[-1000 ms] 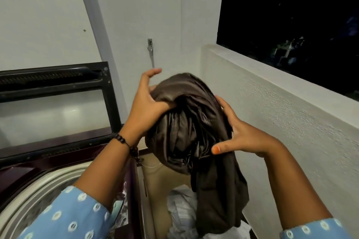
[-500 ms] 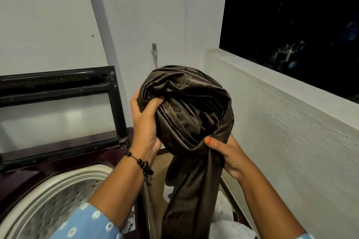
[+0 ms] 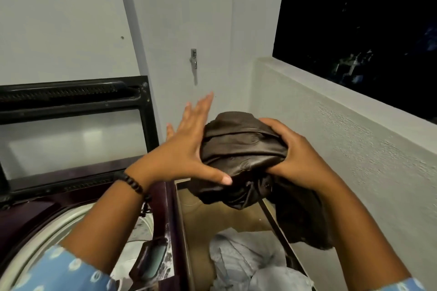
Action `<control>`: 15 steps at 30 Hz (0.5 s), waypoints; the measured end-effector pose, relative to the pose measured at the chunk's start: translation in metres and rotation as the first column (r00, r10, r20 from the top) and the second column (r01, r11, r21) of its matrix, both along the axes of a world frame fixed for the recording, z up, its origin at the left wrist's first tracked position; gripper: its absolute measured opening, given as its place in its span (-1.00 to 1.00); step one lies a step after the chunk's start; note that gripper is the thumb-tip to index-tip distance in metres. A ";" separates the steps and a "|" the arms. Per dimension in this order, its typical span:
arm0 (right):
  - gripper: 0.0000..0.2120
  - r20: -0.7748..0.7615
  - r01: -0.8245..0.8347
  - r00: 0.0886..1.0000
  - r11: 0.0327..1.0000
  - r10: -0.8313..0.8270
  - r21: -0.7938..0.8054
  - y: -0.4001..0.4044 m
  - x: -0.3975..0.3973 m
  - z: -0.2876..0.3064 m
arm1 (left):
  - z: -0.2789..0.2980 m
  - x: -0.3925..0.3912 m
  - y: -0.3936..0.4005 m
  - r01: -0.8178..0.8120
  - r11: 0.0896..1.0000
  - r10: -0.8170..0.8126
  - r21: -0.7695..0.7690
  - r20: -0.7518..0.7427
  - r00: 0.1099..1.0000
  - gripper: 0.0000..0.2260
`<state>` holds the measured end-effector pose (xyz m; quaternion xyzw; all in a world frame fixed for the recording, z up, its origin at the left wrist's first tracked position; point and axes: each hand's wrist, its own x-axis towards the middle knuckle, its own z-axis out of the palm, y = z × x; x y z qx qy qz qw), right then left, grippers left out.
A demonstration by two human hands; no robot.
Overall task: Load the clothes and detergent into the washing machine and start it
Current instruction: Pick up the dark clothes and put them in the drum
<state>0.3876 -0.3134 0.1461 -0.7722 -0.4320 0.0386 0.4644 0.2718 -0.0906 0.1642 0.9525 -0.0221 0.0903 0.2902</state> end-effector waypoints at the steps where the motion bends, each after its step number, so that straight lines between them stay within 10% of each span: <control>1: -0.29 0.025 -0.031 0.999 0.999 0.031 -0.028 0.004 -0.004 0.004 | 0.000 0.005 -0.005 0.026 0.995 -0.026 0.096 -0.006 1.000 0.28; 5: -0.27 0.059 -0.087 0.994 0.995 0.089 -0.042 0.011 -0.014 0.018 | -0.005 0.019 -0.016 0.082 0.993 -0.088 0.086 0.073 0.993 0.03; 10: 0.08 -0.082 -0.131 0.989 0.989 0.126 -0.067 -0.002 -0.009 0.022 | -0.010 0.020 -0.011 0.092 0.956 -0.009 -0.277 0.287 0.958 -0.32; 15: 0.23 -0.230 -0.074 0.971 0.995 0.058 -0.060 -0.015 -0.009 0.003 | -0.011 0.019 0.005 0.080 0.737 0.217 -0.671 0.347 0.912 -0.52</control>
